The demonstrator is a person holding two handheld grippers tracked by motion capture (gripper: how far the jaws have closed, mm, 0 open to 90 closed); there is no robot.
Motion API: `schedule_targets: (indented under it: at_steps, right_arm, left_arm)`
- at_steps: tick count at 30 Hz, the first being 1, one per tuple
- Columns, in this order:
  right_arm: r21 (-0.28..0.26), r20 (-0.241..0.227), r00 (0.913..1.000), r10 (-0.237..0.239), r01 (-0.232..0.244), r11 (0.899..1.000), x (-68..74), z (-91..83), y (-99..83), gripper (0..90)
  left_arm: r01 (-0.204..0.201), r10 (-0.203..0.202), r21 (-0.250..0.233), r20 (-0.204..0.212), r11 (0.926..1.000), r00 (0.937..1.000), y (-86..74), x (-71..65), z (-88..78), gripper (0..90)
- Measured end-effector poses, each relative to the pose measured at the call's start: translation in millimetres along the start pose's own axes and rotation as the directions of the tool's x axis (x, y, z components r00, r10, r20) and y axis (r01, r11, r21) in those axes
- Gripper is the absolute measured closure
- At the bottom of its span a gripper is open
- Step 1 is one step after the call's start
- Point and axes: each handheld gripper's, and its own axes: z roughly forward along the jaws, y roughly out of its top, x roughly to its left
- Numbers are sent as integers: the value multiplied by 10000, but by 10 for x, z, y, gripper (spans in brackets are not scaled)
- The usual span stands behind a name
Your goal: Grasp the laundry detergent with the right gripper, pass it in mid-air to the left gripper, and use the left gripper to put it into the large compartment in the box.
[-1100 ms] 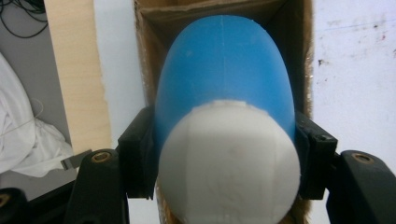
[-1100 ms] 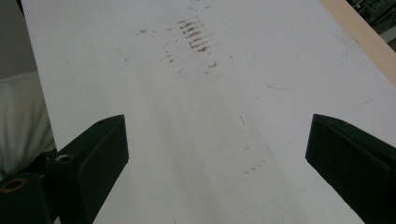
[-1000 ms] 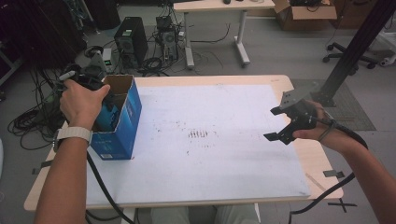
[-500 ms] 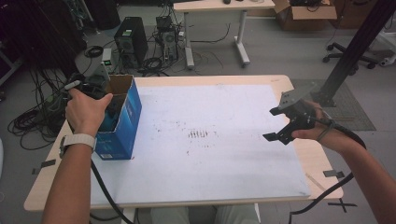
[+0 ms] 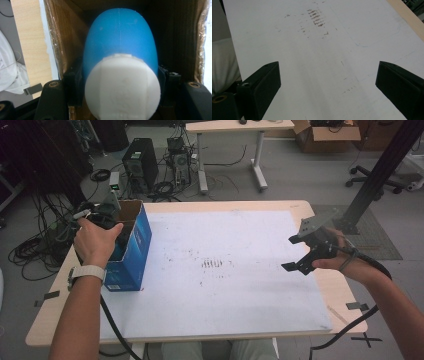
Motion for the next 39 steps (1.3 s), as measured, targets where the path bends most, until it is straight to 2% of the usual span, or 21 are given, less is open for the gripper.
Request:
schedule_targets:
  at_steps: [8,17,23,27,31,39]
  right_arm:
    - [5,-53,10000,-24,24,10000,6,20,0,61]
    - [50,-127,9999,-7,8,10000,18,26,-10,63]
    - [43,-116,9999,20,-19,10000,17,23,-10,61]
    - [57,-124,9999,40,-39,10000,18,18,-21,61]
    - [37,-109,9999,60,-60,10000,11,6,-33,61]
    - [28,-165,9999,29,-28,10000,29,26,-21,60]
  left_arm:
    - [99,-99,0,95,10000,9999,3,20,11,377]
    - [102,-98,-88,425,9999,9991,-8,62,14,369]
    - [-10,7,72,460,10000,9989,9,42,20,314]
    - [155,-147,-147,517,9998,9986,3,53,-3,313]
    - [135,-121,-355,394,9993,9992,3,57,-61,287]
    - [106,-84,-517,422,9986,9991,-4,69,-157,252]
